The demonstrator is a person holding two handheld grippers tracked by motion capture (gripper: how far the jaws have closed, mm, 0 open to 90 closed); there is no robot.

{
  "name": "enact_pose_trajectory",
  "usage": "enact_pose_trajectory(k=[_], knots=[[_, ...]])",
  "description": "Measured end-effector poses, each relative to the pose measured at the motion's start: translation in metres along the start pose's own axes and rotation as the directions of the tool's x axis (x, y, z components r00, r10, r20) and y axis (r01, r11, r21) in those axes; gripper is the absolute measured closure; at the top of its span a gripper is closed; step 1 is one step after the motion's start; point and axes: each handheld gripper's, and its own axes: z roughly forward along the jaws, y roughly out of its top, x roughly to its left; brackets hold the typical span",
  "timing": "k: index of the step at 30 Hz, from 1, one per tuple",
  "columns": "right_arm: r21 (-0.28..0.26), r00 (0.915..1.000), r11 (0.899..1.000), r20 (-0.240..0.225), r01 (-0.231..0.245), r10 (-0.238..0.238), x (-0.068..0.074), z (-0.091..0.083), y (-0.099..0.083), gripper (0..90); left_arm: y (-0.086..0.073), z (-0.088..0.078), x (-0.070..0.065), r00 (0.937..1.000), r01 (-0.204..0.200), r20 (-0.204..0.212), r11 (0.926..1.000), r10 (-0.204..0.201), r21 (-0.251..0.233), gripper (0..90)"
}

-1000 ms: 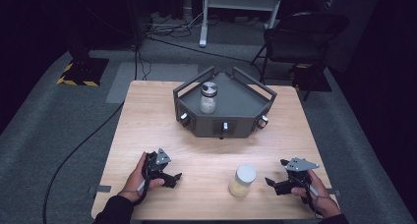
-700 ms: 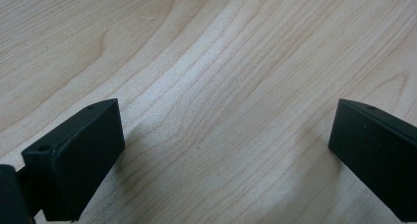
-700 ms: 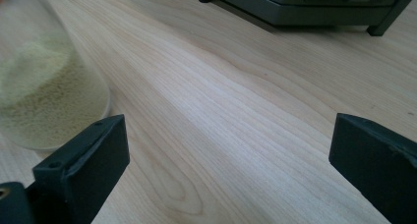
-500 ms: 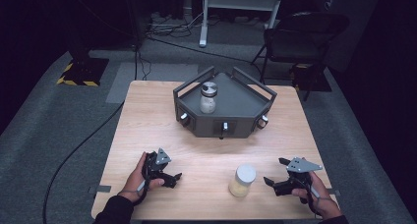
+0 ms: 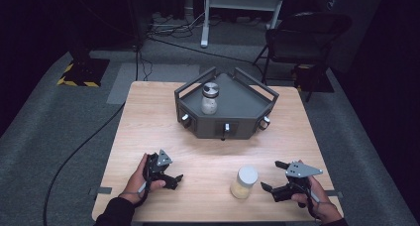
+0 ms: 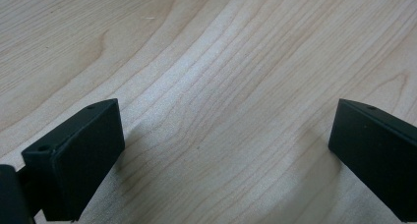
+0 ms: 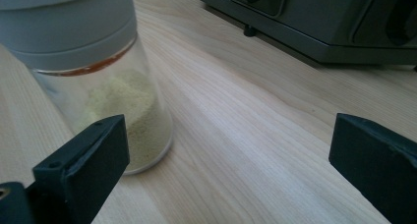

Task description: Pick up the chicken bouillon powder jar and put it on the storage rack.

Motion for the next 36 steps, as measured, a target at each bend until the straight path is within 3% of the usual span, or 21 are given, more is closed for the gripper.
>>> enact_pose_trajectory(k=[36], knots=[[-0.011,0.9941,1.000,-0.107,0.020,-0.021,0.008,0.015,0.006,1.6,0.000,0.000,0.000,1.0000,0.000,0.000,1.0000,0.000,0.000,0.4]])
